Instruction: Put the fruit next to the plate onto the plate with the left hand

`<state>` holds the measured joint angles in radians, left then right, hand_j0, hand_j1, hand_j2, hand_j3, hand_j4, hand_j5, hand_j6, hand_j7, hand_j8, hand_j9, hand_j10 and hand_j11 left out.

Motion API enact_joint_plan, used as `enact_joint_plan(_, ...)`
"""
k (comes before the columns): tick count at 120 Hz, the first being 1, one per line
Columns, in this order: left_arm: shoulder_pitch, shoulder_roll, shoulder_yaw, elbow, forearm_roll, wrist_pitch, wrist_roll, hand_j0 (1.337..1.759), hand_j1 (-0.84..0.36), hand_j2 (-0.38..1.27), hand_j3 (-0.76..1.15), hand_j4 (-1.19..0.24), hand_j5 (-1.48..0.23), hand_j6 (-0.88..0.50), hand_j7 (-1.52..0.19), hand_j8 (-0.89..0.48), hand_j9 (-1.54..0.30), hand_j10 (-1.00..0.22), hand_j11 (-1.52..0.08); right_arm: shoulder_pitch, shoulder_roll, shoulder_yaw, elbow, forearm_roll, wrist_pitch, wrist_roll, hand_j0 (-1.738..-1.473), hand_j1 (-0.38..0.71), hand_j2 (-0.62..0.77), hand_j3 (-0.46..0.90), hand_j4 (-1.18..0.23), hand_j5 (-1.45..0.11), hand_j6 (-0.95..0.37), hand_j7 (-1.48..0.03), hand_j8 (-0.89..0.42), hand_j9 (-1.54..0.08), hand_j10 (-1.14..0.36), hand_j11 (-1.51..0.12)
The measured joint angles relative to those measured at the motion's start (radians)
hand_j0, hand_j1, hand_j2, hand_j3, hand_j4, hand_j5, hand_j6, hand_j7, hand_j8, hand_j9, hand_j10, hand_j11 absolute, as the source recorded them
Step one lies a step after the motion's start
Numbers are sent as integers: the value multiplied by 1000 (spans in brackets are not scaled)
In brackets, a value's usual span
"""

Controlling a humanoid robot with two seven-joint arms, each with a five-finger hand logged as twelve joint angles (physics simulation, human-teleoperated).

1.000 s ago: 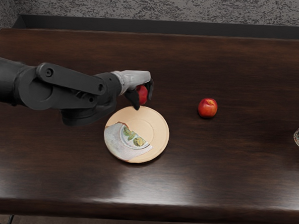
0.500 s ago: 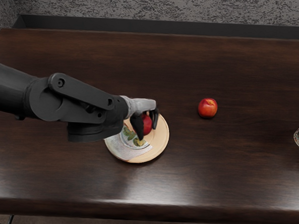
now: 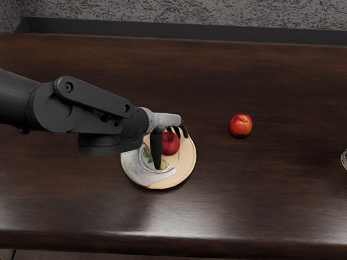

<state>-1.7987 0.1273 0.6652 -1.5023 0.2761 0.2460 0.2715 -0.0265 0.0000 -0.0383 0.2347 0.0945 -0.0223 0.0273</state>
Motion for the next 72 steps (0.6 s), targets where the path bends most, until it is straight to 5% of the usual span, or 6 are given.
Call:
enact_joint_plan(38,-33,129,-38,1,0,-101,0,1658,37,58,0,-261,-345,-259,-344,-250,-343,-267,-343,0,0,0,0,0,0,0,-1658,-312,-6,0,-31,-40,-31,-40,-31,-40,-31,-40)
enact_joint_plan(54,-23,268,-58,-2,-15,-114,0,1658,43,54,0,-256,-336,-255,-335,-251,-335,-259,-335,0,0,0,0,0,0,0,-1658,-312,-6,0,-31,-40,-31,-40,-31,-40,-31,-40)
enact_joint_plan(72,25,544,-79,-5,-100,-235,0,1658,45,53,0,-254,-332,-254,-331,-251,-331,-256,-331,0,0,0,0,0,0,0,-1658,-312,-6,0,-31,-40,-31,-40,-31,-40,-31,-40)
